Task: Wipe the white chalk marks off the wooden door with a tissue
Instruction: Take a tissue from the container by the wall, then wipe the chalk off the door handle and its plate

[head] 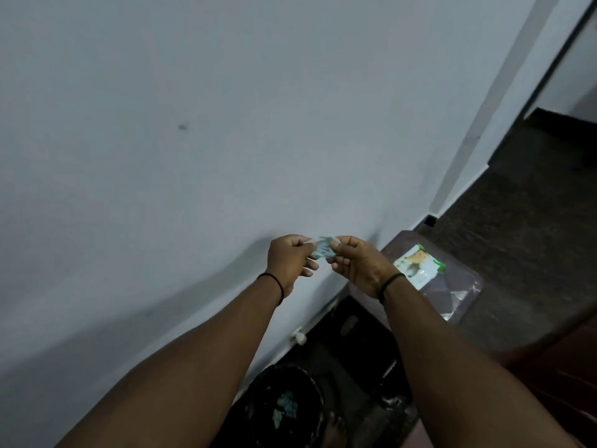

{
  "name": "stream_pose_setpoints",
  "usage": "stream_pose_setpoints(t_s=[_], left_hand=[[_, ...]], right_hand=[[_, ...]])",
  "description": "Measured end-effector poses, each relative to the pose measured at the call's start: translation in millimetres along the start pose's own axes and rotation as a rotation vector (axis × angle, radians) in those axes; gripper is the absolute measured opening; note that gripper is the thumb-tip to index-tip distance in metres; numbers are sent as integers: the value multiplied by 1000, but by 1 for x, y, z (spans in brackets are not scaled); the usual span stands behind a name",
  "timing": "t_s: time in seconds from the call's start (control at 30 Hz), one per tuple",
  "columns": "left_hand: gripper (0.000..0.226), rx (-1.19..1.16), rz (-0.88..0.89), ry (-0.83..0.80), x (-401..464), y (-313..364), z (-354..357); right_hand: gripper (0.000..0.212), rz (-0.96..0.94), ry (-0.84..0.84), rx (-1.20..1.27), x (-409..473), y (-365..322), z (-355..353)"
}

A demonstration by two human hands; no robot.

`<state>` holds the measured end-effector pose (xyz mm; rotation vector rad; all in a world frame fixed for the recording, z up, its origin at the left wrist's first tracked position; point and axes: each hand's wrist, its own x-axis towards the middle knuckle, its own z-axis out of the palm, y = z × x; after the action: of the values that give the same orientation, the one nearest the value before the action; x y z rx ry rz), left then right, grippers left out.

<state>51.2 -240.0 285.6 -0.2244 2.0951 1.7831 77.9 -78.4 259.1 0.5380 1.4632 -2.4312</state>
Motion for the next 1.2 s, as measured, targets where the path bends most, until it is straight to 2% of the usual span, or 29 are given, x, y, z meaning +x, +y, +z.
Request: stream_pose_setpoints(t_s=[0.17,0.37,0.57,0.67,0.73,0.87,0.93,1.03,1.1,1.2], left_hand=[[17,-114,119,154,-110,9,-98],[22,-250,209,448,-234,-8,-214],[26,-440,199,901,-328,-49,-294],[29,-448,211,1150,-375,-81,-327],[34,-386,198,1201,-390,-99,-333],[33,-312,186,1508,-464,-142,-351],[32,-329,164,1636,-497,-165,-344],[35,-366,188,1643,-540,-186,-314],[41,-348,167,1619,-562,-196,-293],[43,-388,147,1612,-589,-205,-262]], right_hand=[[15,-23,-144,-208,-73,11,105],[4,-50,-422,-393,-157,45,248],[10,-18,-720,-650,-222,113,373],[14,38,-880,-729,-257,158,422],[14,78,-952,-666,-264,175,433],[3,261,-1225,-641,-303,229,468],[16,338,-1351,-652,-324,258,476],[6,439,-1408,-619,-352,290,472],[14,519,-1437,-594,-367,307,465],[18,545,-1514,-651,-388,324,451]])
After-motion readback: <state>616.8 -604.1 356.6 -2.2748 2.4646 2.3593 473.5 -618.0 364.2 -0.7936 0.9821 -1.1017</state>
